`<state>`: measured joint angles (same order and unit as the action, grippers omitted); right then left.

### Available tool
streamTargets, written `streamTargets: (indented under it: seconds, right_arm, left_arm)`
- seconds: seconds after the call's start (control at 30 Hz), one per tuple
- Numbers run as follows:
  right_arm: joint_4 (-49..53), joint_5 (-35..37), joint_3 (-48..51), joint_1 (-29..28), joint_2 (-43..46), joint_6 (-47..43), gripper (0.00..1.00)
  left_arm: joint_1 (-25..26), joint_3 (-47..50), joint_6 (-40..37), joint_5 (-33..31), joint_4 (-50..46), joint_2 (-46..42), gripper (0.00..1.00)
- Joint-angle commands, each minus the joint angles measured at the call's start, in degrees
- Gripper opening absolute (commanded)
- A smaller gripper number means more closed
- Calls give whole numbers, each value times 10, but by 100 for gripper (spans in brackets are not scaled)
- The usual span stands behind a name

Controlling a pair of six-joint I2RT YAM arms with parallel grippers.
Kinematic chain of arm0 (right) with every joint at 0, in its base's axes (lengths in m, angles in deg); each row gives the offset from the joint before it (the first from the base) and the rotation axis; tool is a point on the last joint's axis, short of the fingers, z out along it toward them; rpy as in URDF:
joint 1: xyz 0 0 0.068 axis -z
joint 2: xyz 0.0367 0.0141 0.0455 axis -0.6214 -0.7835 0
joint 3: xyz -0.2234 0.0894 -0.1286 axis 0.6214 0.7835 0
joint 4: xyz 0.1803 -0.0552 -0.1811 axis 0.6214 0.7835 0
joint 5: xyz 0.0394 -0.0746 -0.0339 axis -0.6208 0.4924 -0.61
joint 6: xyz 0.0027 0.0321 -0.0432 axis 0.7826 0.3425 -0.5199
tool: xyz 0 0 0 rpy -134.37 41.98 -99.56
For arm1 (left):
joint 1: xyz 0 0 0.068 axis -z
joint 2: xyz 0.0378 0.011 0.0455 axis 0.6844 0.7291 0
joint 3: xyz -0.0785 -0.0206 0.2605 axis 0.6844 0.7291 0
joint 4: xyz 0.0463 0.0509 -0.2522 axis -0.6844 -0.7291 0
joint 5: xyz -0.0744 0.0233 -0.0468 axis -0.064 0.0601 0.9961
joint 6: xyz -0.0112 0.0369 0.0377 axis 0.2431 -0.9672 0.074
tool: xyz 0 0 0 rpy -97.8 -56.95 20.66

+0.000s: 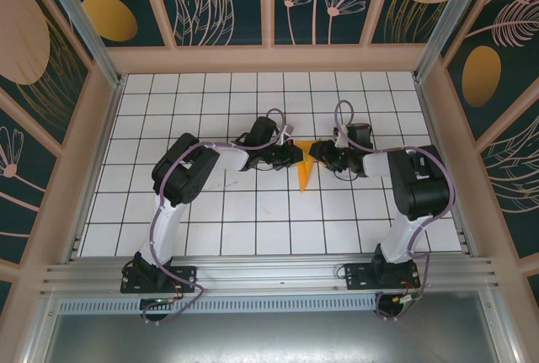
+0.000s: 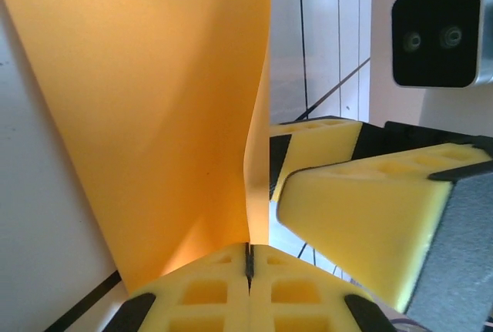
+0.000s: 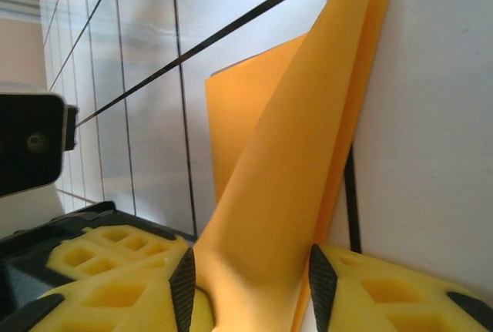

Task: Fold a paper plane with a square sheet of paper (fold left side to right side)
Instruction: Fold the wing for the fifth time at the center of the table.

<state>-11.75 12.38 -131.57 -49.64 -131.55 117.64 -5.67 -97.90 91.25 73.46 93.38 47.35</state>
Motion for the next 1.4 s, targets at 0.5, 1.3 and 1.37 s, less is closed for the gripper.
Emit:
streamTargets:
  seconds: [0.5,1.3,1.37]
  right_arm:
    - [68,18,-87,20,-1,-26,70]
    - [149,63,-163,-15,-67,-52,70]
    - [149,63,-166,-17,-68,-53,70]
  left_arm:
    - [3,-17,-71,-44,-62,-15,0]
    - [4,-19,-80,-53,-71,-12,0]
    - [3,-20,-81,-53,-71,-12,0]
